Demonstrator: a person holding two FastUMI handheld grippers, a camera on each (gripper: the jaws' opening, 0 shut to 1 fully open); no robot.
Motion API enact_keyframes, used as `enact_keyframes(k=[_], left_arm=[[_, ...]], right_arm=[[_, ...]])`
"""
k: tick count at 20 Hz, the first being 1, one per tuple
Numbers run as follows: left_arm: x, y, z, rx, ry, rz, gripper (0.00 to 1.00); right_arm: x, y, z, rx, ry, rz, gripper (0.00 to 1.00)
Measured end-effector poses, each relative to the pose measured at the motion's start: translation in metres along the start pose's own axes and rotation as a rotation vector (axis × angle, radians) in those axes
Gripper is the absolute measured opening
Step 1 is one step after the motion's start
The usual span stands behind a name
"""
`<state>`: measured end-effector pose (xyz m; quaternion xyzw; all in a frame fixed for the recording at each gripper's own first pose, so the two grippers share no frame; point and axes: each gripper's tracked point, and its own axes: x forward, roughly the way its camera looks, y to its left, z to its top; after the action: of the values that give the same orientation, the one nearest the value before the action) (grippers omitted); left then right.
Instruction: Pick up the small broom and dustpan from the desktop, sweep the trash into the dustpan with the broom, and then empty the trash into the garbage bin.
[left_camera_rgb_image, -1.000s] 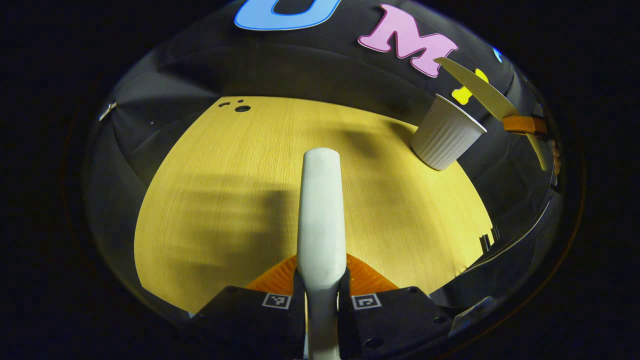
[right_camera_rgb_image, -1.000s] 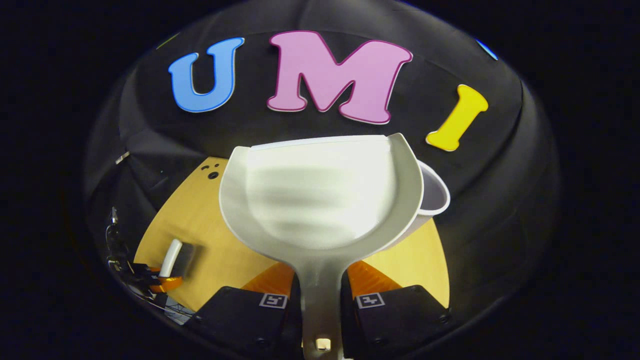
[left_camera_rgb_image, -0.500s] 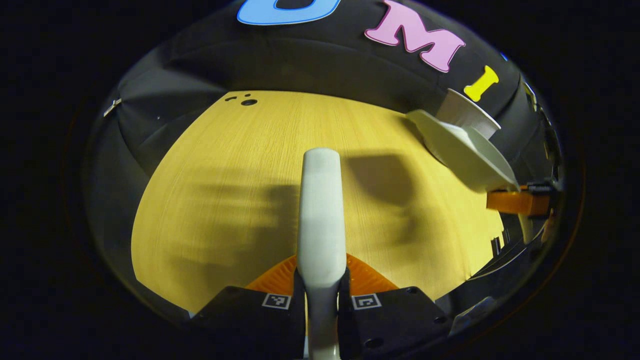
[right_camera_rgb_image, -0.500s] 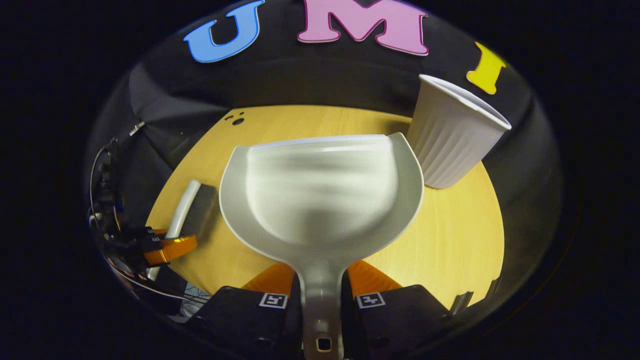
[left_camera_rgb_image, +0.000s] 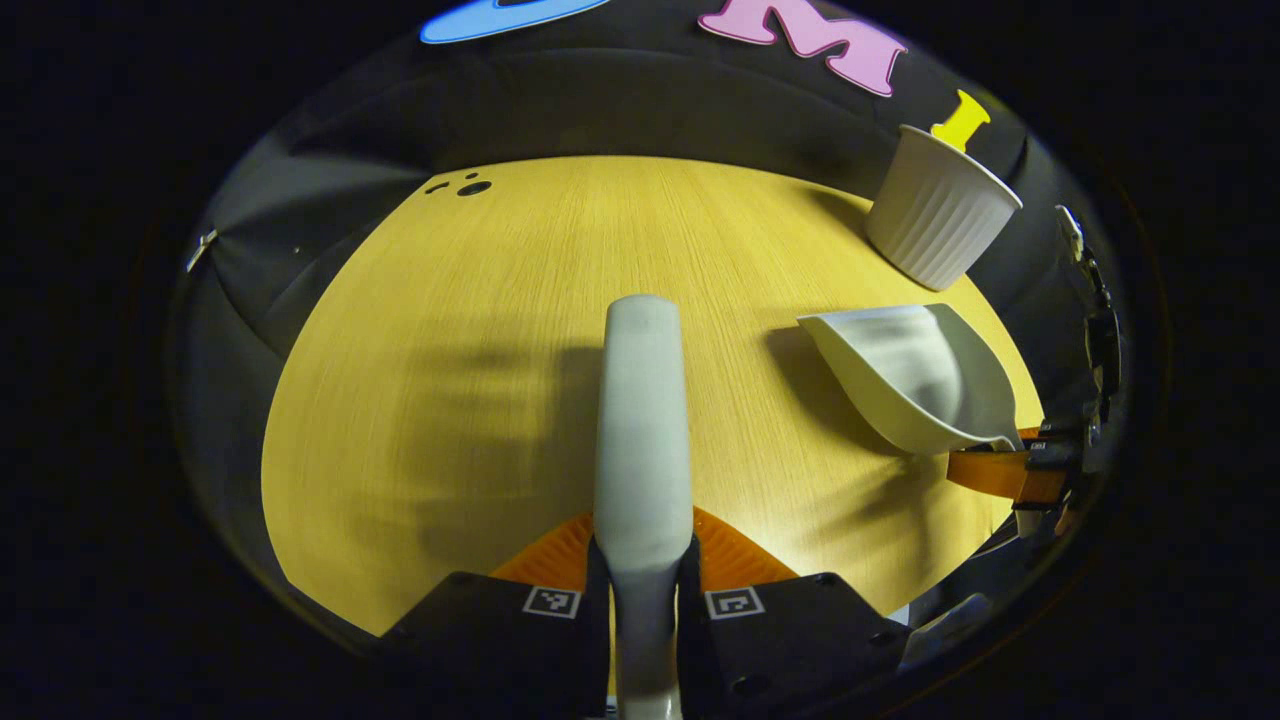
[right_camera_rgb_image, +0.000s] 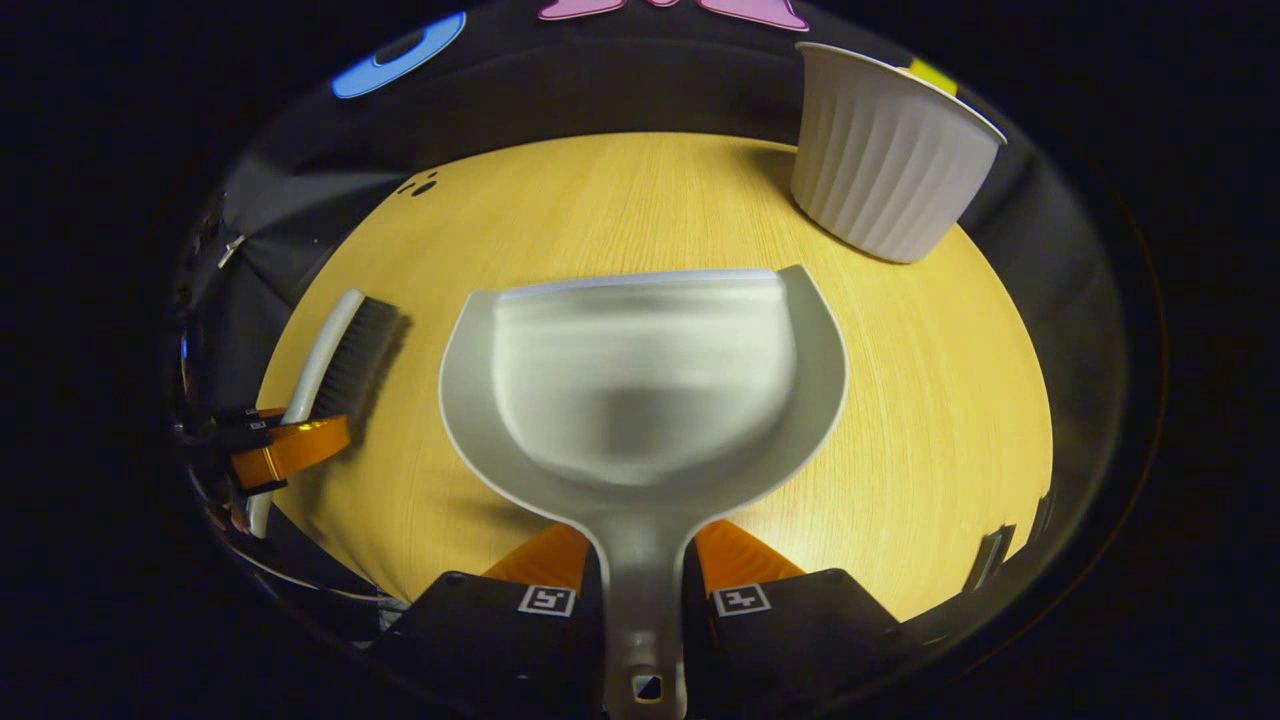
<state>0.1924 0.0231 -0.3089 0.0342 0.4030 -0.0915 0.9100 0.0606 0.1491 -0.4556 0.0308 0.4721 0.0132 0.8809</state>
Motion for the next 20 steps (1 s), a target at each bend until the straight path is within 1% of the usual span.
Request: enact_keyframes(k=[1,2,3,5,6,7,8,9,12,14,15,16,17,18,19,20], left_arm=[[0.002,-0.001,0.002,0.007,0.004,0.007,0.31],[0.005,-0.001,0.003,0.018,0.01,0.018,0.31],[0.007,0.0,0.004,0.033,0.016,0.03,0.31],[0.011,0.001,0.005,0.061,0.029,0.051,0.32],[0.012,0.001,0.004,0.069,0.034,0.058,0.3],[0.014,0.002,0.003,0.074,0.043,0.065,0.33],[0.016,0.003,0.001,0.078,0.054,0.07,0.33],[0.017,0.003,0.0,0.08,0.058,0.073,0.34],[0.018,0.001,-0.001,0.082,0.061,0.077,0.36],[0.018,0.002,0.0,0.08,0.059,0.084,0.38],[0.017,0.003,0.001,0.075,0.052,0.091,0.39],[0.016,0.0,0.002,0.068,0.044,0.081,0.4],[0.014,-0.002,0.003,0.062,0.028,0.074,0.42],[0.011,-0.004,0.007,0.059,0.006,0.063,0.46],[0.006,-0.006,0.012,0.053,-0.018,0.054,0.65],[0.0,-0.01,0.017,0.045,-0.038,0.038,0.76]], right_arm=[[0.003,-0.003,-0.003,0.013,0.008,-0.002,0.35],[0.005,-0.005,-0.006,0.021,0.014,-0.007,0.38],[0.007,-0.006,-0.009,0.028,0.021,-0.014,0.35],[0.01,-0.004,-0.012,0.046,0.022,-0.016,0.35],[0.012,-0.004,-0.013,0.046,0.023,-0.02,0.32],[0.01,-0.004,-0.013,0.043,0.023,-0.022,0.35],[0.011,-0.005,-0.013,0.044,0.023,-0.021,0.32],[0.009,-0.005,-0.014,0.044,0.024,-0.021,0.36],[0.01,-0.005,-0.016,0.05,0.026,-0.019,0.37],[0.012,-0.002,-0.019,0.066,0.024,-0.003,0.38],[0.01,0.0,-0.017,0.076,0.021,0.004,0.47],[0.009,0.003,-0.016,0.086,0.019,0.016,0.42],[0.006,0.005,-0.015,0.089,0.016,0.027,0.43],[0.004,0.005,-0.014,0.091,0.014,0.034,0.56],[0.001,0.007,-0.013,0.092,0.011,0.041,0.76],[-0.004,0.007,-0.013,0.086,0.004,0.036,0.8]])
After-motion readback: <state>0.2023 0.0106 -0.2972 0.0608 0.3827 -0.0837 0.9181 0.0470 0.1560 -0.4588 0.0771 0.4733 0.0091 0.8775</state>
